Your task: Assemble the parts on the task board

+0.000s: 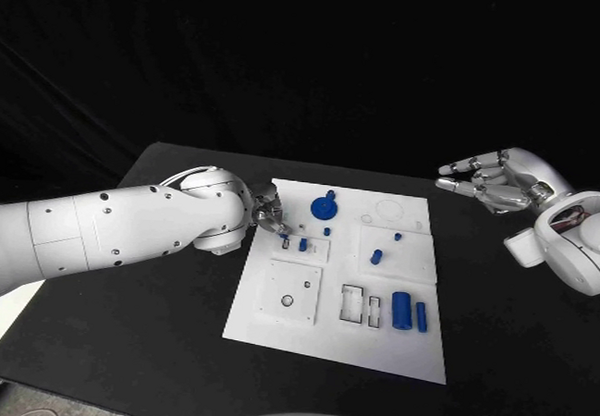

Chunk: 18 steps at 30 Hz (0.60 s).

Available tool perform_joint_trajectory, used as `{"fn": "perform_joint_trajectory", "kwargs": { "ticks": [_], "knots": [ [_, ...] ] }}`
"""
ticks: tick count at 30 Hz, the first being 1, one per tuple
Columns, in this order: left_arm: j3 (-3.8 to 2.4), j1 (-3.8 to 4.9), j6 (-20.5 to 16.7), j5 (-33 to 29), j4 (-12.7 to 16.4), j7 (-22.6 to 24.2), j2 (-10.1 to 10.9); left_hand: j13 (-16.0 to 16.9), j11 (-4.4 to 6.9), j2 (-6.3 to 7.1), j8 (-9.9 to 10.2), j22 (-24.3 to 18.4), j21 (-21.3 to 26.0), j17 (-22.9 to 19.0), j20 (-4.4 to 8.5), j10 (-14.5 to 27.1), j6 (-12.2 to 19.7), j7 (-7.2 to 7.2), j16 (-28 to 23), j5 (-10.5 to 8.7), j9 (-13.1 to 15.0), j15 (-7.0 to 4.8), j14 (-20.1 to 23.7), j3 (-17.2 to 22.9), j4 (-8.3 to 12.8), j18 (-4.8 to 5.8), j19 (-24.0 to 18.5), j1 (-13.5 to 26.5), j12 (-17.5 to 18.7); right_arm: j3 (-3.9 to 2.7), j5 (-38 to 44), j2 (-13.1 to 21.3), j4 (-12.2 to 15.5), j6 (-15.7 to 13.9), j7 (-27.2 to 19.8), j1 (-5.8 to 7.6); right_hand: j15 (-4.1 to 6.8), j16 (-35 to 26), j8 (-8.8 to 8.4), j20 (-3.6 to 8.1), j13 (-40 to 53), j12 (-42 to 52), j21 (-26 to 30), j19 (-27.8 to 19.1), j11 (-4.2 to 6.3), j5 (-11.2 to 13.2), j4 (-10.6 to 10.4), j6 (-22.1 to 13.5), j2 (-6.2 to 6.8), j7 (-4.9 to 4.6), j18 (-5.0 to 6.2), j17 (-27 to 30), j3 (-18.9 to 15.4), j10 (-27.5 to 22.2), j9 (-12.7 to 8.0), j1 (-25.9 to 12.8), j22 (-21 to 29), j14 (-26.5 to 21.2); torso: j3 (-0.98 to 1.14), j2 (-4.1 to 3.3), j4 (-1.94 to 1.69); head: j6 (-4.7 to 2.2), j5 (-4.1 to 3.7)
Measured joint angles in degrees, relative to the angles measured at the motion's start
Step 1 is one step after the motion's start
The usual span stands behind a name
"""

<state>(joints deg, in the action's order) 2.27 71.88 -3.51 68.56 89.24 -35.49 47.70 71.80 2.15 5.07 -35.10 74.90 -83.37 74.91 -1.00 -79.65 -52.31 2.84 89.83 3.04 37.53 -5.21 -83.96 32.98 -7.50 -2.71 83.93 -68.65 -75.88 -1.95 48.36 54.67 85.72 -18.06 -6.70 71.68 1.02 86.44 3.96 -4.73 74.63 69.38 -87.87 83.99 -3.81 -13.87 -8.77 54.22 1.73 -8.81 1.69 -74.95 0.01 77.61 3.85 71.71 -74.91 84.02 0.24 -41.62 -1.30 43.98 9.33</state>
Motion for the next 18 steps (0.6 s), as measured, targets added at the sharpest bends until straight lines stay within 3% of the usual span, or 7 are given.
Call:
{"fn": "perform_joint_trajectory", "kwargs": {
  "ticks": [5, 18],
  "knots": [
    [0.02, -0.43, -0.46, 0.94, 0.35, 0.0, -0.05, -0.01, 0.0, 0.01, -0.01, 0.0, 0.0, 0.0, 0.0, 0.0, 0.0, 0.0, 0.0, 0.0, 0.02, 0.0, 0.0, 0.32, 0.32, 0.0, 0.0, 0.01, 0.0, 0.01, -0.01, 0.0, 0.0, 0.04, 0.0, -0.07, 0.0, 0.0, 0.0, 0.0, 0.0, 0.0, 0.0, 0.0, 0.0, 0.0, 0.0, 0.0, 0.0, 0.0, 0.0, 0.0, 0.0, 0.0, 0.0, 0.0, 0.0, 0.0, -0.01, -0.01, 0.0, 0.1, -0.07],
    [0.0, -0.55, 0.3, 2.1, 0.26, -0.07, -0.28, -0.02, 0.0, 0.0, 0.01, 0.0, 0.0, 0.0, 0.0, 0.0, 0.0, 0.0, 0.0, -0.02, 0.09, 0.0, 0.0, 0.62, 0.3, 0.0, 0.0, 0.0, 0.0, 0.01, -0.02, 0.03, 0.02, 0.15, 0.0, -0.11, 0.0, 0.0, 0.0, 0.0, 0.0, 0.0, 0.0, 0.0, 0.0, 0.0, 0.0, 0.0, 0.0, 0.0, 0.0, 0.01, 0.0, 0.0, 0.0, 0.0, 0.01, 0.0, 0.07, 0.04, 0.01, 0.41, 0.02]
  ]
}}
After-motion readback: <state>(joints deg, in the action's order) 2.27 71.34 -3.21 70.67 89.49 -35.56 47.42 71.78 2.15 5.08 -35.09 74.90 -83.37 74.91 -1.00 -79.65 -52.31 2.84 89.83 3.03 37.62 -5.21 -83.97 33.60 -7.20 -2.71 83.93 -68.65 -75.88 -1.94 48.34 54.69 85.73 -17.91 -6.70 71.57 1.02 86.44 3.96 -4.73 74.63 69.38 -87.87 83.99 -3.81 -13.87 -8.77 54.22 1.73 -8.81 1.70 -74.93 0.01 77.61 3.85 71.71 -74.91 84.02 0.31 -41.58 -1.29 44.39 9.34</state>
